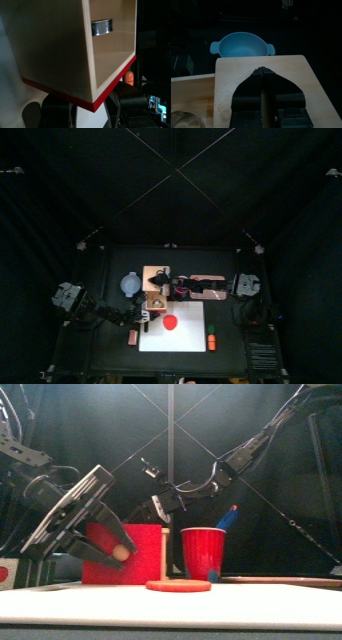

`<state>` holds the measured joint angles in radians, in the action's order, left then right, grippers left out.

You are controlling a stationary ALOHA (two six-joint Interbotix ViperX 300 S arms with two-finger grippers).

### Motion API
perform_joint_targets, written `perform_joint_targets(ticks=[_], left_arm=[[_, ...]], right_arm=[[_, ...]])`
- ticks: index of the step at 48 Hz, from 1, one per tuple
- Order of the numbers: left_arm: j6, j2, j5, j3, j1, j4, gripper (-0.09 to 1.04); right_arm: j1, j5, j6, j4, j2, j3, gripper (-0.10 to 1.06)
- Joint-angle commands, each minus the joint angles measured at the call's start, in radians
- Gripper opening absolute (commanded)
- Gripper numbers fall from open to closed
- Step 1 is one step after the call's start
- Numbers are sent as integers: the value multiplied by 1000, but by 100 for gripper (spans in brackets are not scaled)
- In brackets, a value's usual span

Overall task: Get the cutter from the drawer then cut the dough then place the extra dough in the bowl
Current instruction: Place the cutter on the board

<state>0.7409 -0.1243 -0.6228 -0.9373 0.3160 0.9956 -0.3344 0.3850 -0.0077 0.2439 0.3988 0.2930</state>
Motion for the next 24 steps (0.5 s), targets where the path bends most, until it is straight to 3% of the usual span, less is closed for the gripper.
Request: perform_joint_targets(ticks=[1,24], left_arm=[[-18,6,-3,15,2,-5,69],[-40,11,-3,18,0,-21,74]], right_arm=[[-17,-15,-2,-2,-8,-2,0],[-17,-15,-2,0,-8,-2,0]])
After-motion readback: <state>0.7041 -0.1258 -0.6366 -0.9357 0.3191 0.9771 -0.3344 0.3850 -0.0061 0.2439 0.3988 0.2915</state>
